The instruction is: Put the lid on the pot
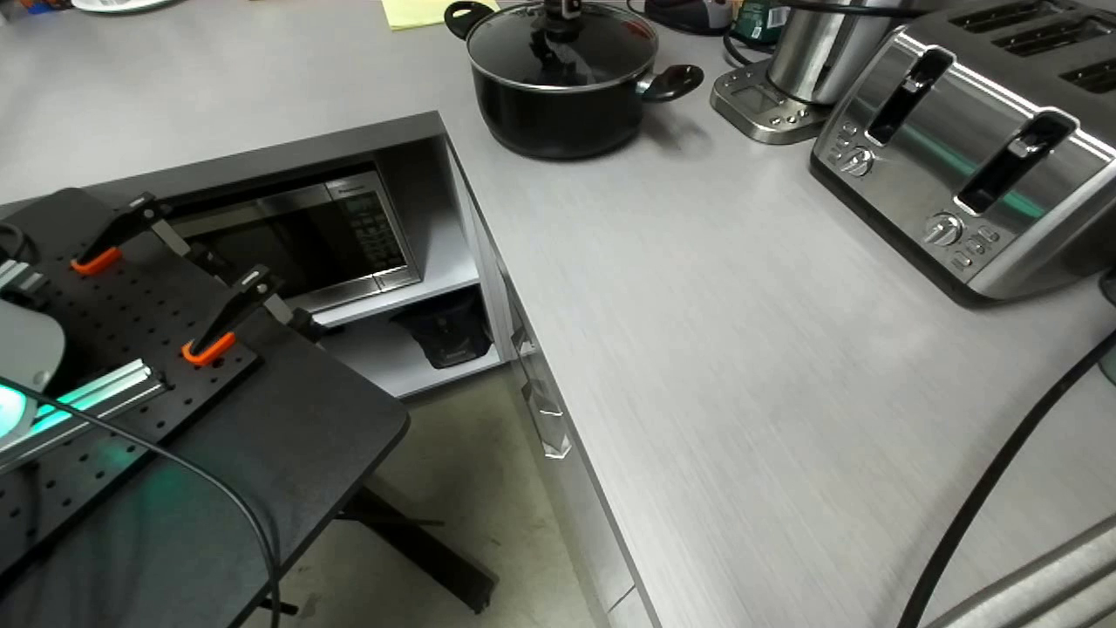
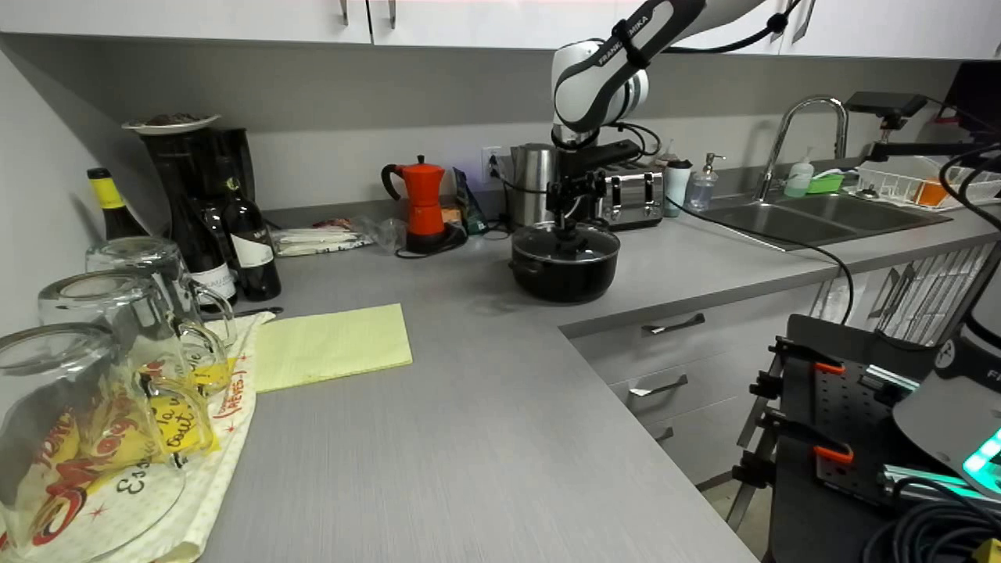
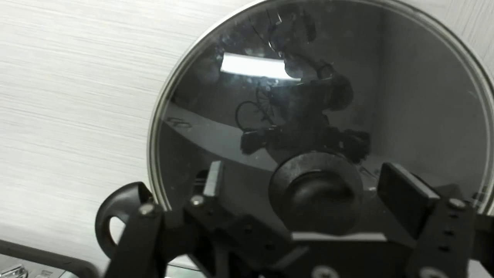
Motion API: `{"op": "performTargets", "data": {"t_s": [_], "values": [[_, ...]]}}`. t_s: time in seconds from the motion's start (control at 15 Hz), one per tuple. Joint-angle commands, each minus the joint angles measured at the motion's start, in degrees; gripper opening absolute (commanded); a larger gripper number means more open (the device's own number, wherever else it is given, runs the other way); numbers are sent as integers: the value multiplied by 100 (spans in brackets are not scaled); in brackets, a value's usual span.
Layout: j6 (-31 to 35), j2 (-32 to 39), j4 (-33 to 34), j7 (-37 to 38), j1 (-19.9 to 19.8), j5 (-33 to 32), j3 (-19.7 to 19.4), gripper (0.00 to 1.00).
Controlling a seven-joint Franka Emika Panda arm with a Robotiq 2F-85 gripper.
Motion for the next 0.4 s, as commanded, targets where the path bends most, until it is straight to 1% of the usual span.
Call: {"op": "performTargets", "data": {"t_s": [0.0,0.33], "values": [[359,-813,-1037,-479,-78,-14,93,100],[600,-1659,-2127,-998,-77,-112,86,100]]}}
